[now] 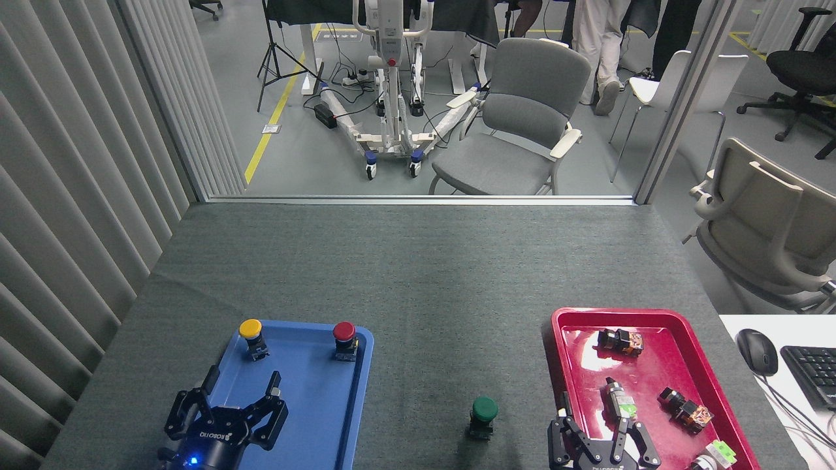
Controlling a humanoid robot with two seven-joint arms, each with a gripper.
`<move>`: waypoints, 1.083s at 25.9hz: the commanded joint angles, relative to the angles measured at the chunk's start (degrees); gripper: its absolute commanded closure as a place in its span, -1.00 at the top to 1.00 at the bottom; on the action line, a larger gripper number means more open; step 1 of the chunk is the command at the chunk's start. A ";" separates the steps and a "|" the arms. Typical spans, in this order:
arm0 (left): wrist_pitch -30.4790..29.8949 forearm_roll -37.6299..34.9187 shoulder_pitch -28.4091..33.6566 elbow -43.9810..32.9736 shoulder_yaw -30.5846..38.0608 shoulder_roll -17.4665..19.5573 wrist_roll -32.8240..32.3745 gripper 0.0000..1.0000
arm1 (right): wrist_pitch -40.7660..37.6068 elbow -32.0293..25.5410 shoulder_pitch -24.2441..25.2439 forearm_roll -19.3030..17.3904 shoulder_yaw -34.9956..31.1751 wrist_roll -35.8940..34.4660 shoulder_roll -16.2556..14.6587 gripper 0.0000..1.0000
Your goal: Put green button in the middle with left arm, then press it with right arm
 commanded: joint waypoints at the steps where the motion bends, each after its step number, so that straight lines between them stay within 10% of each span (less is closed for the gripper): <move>1: -0.78 0.04 -0.10 0.96 -0.32 -0.15 0.04 0.98 | 0.04 -0.05 0.10 -0.03 -0.03 0.07 -0.05 0.98; 28: 0.01 0.21 -0.54 0.52 -0.67 -0.07 -0.66 0.98 | -0.49 -0.67 0.28 -0.03 -0.03 0.25 -0.49 0.98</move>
